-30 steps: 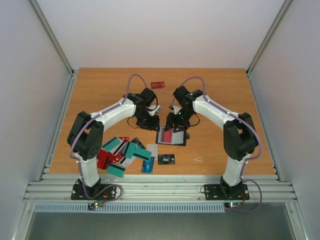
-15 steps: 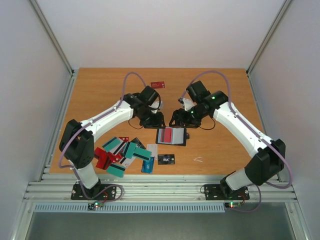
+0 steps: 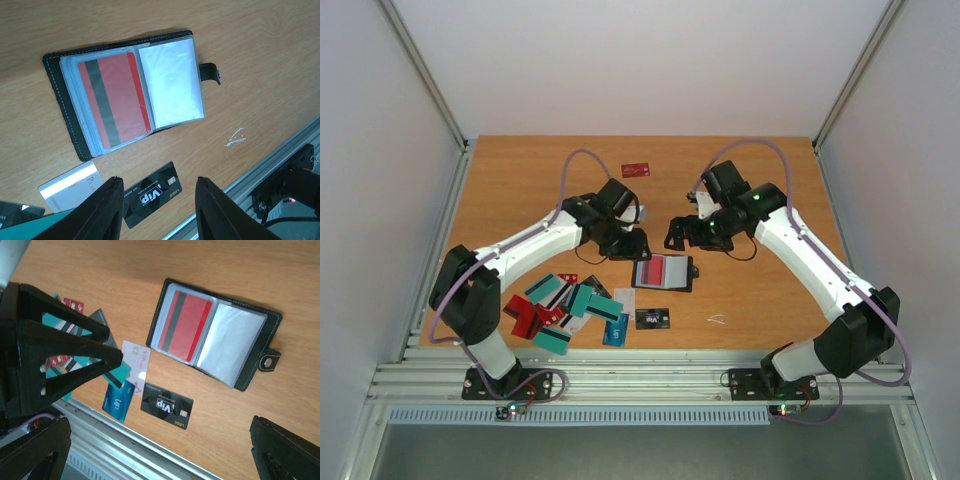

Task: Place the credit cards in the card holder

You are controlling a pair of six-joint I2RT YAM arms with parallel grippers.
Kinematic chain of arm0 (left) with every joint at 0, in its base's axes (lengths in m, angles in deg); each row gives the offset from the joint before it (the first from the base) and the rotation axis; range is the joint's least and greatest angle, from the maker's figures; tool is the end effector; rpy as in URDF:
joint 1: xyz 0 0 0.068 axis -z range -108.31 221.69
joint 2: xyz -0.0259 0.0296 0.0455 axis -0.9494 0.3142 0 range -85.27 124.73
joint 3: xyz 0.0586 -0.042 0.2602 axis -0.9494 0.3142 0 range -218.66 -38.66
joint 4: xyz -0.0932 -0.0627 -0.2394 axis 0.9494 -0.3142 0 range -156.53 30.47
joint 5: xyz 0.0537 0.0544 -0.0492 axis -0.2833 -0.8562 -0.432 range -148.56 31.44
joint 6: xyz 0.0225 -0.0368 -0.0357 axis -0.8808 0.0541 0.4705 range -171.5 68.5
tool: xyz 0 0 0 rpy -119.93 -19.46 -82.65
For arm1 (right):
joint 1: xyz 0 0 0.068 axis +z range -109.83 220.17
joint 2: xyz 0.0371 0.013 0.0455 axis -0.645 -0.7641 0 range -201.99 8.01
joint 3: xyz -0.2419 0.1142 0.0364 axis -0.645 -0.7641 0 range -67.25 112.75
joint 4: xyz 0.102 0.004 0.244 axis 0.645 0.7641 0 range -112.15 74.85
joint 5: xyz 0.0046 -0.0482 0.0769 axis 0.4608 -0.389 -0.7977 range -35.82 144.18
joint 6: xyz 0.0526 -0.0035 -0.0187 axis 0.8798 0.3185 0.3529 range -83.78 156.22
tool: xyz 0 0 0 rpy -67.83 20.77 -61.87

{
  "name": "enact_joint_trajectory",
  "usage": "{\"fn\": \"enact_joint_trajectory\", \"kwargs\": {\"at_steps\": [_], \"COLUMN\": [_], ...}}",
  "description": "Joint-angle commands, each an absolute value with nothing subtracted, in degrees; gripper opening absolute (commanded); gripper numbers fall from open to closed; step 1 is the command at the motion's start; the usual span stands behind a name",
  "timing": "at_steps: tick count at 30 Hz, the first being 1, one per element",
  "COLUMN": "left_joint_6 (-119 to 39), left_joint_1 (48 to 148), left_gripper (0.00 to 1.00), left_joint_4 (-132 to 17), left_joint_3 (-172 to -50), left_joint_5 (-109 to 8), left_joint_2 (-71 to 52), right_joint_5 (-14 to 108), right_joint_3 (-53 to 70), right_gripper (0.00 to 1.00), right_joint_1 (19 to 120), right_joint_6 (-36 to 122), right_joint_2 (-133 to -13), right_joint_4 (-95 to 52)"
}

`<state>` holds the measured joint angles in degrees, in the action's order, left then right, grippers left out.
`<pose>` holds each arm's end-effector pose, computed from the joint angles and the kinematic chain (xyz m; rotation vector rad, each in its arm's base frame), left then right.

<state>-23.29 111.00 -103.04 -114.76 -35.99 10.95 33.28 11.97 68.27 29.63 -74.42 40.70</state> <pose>0.2619 -0.2336 0.2457 0.4091 2.8294 -0.8455 0.2417 0.1447 0.3178 -0.9183 2.5811 0.6045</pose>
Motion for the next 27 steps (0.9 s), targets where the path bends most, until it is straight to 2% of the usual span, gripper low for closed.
{"fn": "enact_joint_trajectory", "kwargs": {"at_steps": [1, 6, 10, 14, 19, 24, 27], "left_joint_6": [-25.10, -25.74, -27.28, -29.20, -28.50, -29.61, -30.29], "left_joint_1": [111.03, 110.53, 109.89, 108.27, 106.69, 106.60, 106.18], "left_gripper": [0.41, 0.33, 0.35, 0.36, 0.37, 0.37, 0.37], "left_joint_4": [-98.51, -99.34, -99.90, -98.88, -95.27, -94.54, -95.16], "left_joint_3": [-114.52, -114.74, -114.53, -113.39, -112.25, -112.82, -114.22], "left_joint_5": [-35.08, -36.59, -32.98, -30.94, -26.86, -24.59, -24.80], "left_joint_2": [11.17, 13.14, 15.67, 18.48, 21.98, 25.41, 27.11], "right_joint_5": [34.24, 29.39, 23.34, 17.50, 17.47, 17.95, 17.66], "right_joint_3": [11.73, 7.83, 0.78, -0.35, 0.51, 1.30, 1.22], "right_gripper": [0.99, 0.91, 0.83, 0.60, 0.43, 0.39, 0.31], "right_joint_1": [66.56, 66.27, 66.27, 66.27, 66.27, 65.91, 64.92], "right_joint_6": [29.05, 31.99, 35.93, 39.74, 40.36, 39.71, 38.77], "right_joint_2": [-75.54, -79.39, -81.52, -86.25, -92.07, -96.24, -98.08], "right_joint_4": [37.49, 31.70, 21.94, 16.63, 15.01, 15.32, 15.60]}}
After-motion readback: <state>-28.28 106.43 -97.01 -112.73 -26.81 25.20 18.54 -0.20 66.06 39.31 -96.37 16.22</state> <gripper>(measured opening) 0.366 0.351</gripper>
